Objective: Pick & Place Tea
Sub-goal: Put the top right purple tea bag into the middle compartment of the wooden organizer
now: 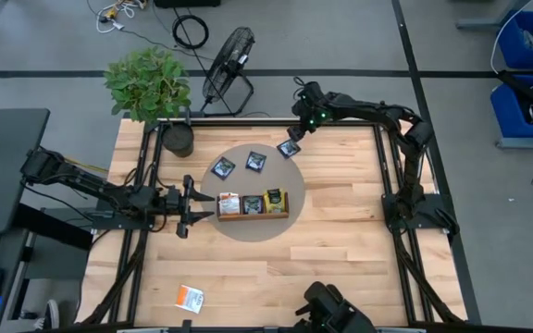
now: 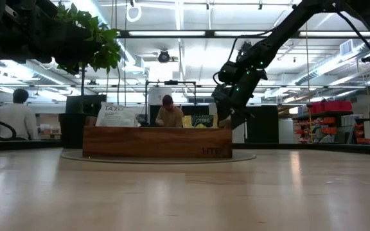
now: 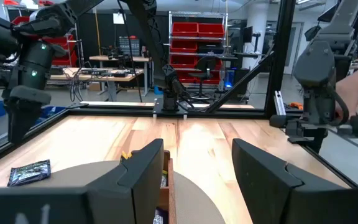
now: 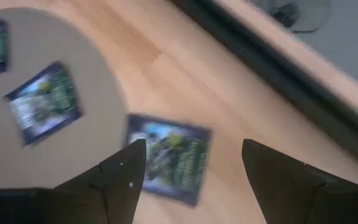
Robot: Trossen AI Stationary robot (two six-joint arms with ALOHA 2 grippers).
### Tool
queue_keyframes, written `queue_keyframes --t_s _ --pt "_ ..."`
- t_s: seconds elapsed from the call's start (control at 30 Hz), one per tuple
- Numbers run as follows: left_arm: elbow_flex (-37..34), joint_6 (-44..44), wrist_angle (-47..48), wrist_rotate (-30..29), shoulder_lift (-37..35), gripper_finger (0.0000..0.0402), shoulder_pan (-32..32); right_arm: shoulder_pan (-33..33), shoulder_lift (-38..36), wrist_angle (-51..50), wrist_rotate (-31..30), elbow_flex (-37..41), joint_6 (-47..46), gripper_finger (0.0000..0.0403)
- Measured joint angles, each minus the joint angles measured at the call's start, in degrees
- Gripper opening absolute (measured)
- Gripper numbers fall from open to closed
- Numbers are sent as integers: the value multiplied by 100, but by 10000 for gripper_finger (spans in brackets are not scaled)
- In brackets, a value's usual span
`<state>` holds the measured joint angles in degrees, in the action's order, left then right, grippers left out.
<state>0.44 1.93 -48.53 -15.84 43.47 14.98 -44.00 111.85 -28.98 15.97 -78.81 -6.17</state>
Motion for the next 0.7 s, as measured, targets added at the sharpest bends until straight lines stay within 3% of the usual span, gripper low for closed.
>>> queue_keyframes --t_s 0.4,0.7 --pt "-1 -8 -25 1 0 197 0 251 601 -528 -337 -61 89 267" --pt "-1 -65 -4 0 0 197 -2 338 601 -608 -336 -61 136 214"
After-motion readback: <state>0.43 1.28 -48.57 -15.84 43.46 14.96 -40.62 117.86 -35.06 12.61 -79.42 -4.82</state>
